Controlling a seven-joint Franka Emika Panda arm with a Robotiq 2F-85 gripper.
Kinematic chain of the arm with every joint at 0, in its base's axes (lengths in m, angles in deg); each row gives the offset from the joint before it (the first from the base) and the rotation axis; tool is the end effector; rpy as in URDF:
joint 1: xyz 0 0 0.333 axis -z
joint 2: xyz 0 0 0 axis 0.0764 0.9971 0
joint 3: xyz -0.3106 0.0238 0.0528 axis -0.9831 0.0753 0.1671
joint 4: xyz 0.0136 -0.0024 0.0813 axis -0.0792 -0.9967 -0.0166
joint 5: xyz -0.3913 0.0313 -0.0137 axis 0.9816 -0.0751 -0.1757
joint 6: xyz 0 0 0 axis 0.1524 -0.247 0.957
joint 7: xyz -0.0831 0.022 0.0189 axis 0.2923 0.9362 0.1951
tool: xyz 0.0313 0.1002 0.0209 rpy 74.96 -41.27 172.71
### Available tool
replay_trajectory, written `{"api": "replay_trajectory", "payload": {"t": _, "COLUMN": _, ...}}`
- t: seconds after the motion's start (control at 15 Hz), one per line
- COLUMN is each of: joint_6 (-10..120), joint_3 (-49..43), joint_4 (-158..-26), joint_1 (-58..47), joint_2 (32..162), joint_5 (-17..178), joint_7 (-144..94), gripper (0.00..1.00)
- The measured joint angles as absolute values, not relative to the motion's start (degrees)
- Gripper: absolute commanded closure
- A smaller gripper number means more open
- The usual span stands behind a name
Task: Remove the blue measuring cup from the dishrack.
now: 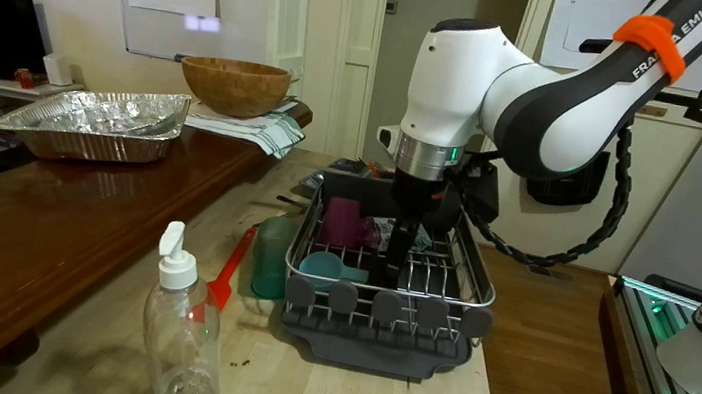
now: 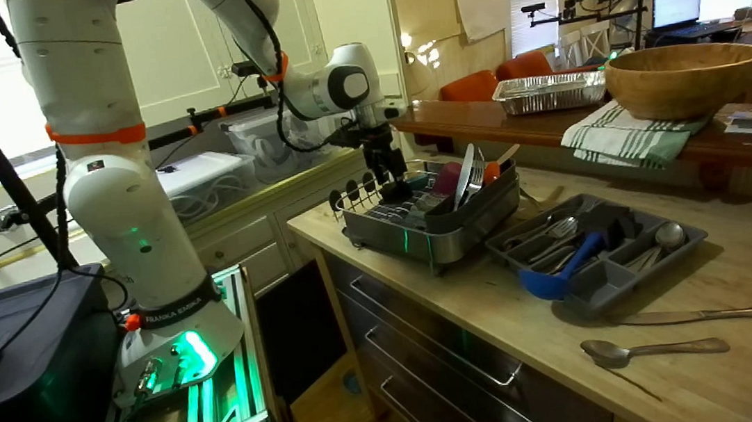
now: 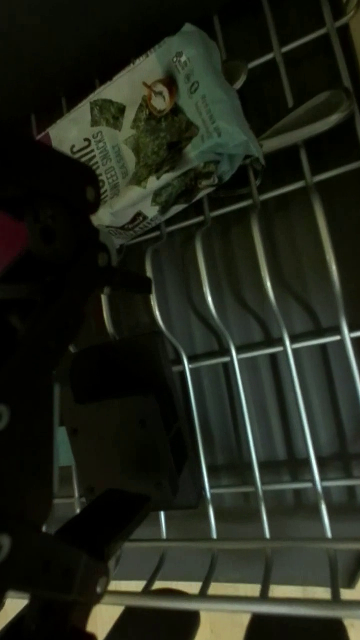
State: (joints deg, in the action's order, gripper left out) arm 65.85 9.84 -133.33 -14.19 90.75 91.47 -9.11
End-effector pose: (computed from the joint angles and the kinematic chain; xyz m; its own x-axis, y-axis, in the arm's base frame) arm 0.4910 0.1697 0.2615 0.9844 0.1679 0.0528 0.1619 -0.9813 0.1037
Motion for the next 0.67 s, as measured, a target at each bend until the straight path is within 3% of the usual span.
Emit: {"api": "replay_trajectory", "payload": {"t": 0.67, "joint_6": 68.72, "joint_3": 9.53, "joint_4": -129.75, "joint_1": -16.51, "joint_2": 95.58, "joint_5": 91.24, "joint_7": -9.27, "gripper": 0.0}}
